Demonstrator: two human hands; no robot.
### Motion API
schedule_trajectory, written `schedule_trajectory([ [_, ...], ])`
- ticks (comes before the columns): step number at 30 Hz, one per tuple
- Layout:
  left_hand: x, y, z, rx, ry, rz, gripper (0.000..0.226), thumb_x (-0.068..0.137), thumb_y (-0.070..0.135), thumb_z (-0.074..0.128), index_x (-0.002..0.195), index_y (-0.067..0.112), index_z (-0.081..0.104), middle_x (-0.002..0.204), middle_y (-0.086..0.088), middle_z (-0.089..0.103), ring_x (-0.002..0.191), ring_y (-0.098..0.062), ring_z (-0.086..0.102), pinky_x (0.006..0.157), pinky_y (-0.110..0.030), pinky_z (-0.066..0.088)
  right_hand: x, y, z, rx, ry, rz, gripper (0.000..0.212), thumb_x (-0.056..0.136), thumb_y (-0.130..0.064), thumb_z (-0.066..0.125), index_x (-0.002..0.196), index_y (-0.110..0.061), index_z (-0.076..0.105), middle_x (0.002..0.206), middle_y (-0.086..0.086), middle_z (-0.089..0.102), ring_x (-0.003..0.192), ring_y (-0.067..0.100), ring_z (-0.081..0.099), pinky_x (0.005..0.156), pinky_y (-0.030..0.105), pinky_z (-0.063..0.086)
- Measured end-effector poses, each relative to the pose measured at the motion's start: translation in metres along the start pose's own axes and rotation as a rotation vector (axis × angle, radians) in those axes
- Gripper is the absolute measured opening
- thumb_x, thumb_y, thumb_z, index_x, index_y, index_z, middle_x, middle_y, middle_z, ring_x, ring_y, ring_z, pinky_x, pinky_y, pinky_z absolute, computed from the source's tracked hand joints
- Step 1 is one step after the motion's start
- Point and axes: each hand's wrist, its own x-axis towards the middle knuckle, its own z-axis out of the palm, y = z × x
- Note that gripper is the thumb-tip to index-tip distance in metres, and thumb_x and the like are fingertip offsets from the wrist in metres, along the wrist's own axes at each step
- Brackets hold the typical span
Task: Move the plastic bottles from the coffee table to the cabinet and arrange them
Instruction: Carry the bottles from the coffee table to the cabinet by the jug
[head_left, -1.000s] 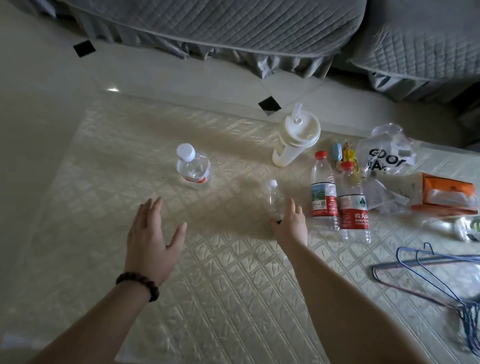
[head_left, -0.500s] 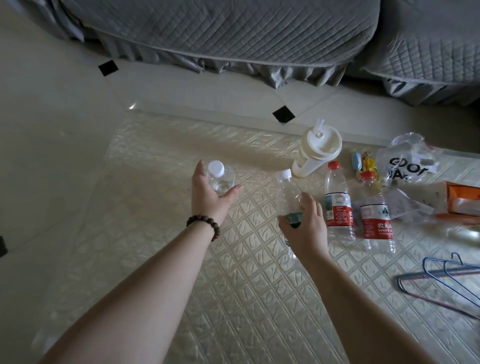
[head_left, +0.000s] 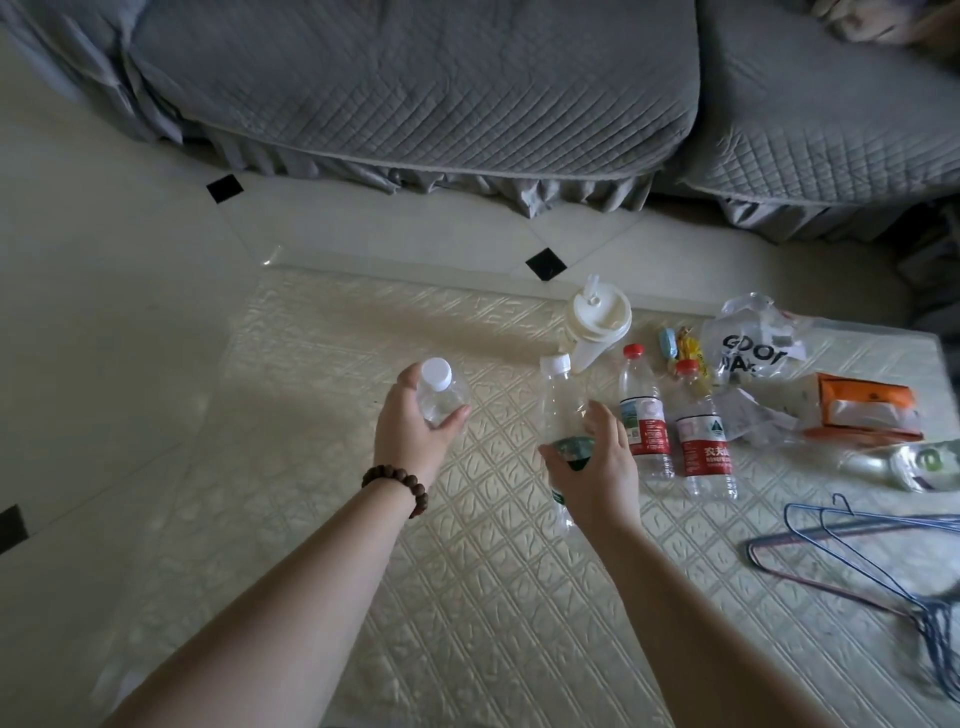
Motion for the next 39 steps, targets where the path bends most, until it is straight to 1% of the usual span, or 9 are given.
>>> schedule_trajectory([
  [4,-0.036,0.041,-0.030,0.017,-0.032,0.063,0.059,0.073,0.030,0.079,0.122,0.014,0.051,0.115,0.001,0.055,0.102,-0.005,0.047,0.082,-0.017,0.035,-0.022,-0.031,-0.042,0.044,0.025,0.006,0.078,0.079,-0.035,0.072,0.143,-0.020,0.031,0.139,0.002,0.045,0.123,0.021,0.047,0.090,0.028,0.038],
  [8,-0.067,0.079,-0.055,0.011,-0.056,0.082,0.061,0.072,0.034,0.079,0.123,0.013,0.052,0.119,0.001,0.057,0.110,-0.010,0.051,0.086,-0.019,0.038,-0.048,-0.050,-0.088,0.070,0.078,0.003,0.078,0.078,-0.035,0.073,0.143,-0.023,0.031,0.136,0.003,0.048,0.119,0.021,0.049,0.089,0.031,0.042],
  [16,-0.109,0.135,-0.081,0.002,-0.065,0.187,0.056,0.073,0.040,0.077,0.118,0.018,0.054,0.114,0.003,0.058,0.106,-0.011,0.054,0.081,-0.019,0.038,-0.111,-0.051,-0.158,0.097,0.173,0.055,0.076,0.079,-0.035,0.073,0.142,-0.023,0.032,0.135,0.003,0.049,0.116,0.023,0.051,0.090,0.038,0.046],
  [19,-0.117,0.148,-0.082,0.013,-0.085,0.216,0.058,0.072,0.042,0.076,0.120,0.018,0.054,0.115,0.002,0.059,0.108,-0.013,0.054,0.083,-0.021,0.041,-0.133,-0.046,-0.171,0.098,0.214,0.093,0.075,0.079,-0.036,0.072,0.141,-0.026,0.032,0.133,0.001,0.049,0.113,0.022,0.051,0.086,0.036,0.045],
  [22,-0.124,0.161,-0.079,0.021,-0.141,0.266,0.058,0.072,0.043,0.076,0.119,0.018,0.053,0.115,-0.001,0.060,0.107,-0.017,0.056,0.089,-0.030,0.047,-0.155,-0.043,-0.179,0.118,0.282,0.145,0.076,0.079,-0.037,0.071,0.142,-0.025,0.031,0.134,0.002,0.049,0.114,0.022,0.051,0.082,0.033,0.041],
  [25,-0.132,0.170,-0.075,0.011,-0.218,0.340,0.051,0.071,0.043,0.076,0.112,0.022,0.053,0.107,0.002,0.062,0.100,-0.017,0.059,0.084,-0.033,0.050,-0.175,-0.040,-0.184,0.134,0.369,0.199,0.076,0.080,-0.038,0.071,0.143,-0.023,0.031,0.137,0.003,0.047,0.119,0.022,0.048,0.086,0.031,0.038],
  [32,-0.157,0.182,-0.059,0.009,-0.440,0.496,0.056,0.074,0.040,0.076,0.119,0.017,0.052,0.111,-0.004,0.062,0.102,-0.021,0.058,0.086,-0.032,0.048,-0.230,-0.029,-0.184,0.155,0.573,0.361,0.077,0.079,-0.039,0.072,0.143,-0.024,0.031,0.137,0.001,0.049,0.117,0.020,0.050,0.082,0.028,0.040],
  [35,-0.176,0.185,-0.052,-0.014,-0.519,0.564,0.063,0.074,0.036,0.076,0.126,0.015,0.047,0.111,-0.003,0.062,0.100,-0.019,0.058,0.082,-0.024,0.042,-0.258,-0.019,-0.182,0.163,0.663,0.425,0.077,0.079,-0.037,0.072,0.143,-0.023,0.033,0.136,0.003,0.051,0.115,0.022,0.051,0.081,0.027,0.039],
  [39,-0.209,0.190,-0.040,-0.029,-0.652,0.586,0.071,0.073,0.035,0.077,0.131,0.018,0.040,0.118,0.006,0.054,0.107,-0.012,0.051,0.090,-0.023,0.039,-0.304,-0.004,-0.181,0.183,0.785,0.497,0.077,0.079,-0.038,0.072,0.143,-0.022,0.033,0.136,0.003,0.051,0.116,0.021,0.052,0.090,0.036,0.046],
])
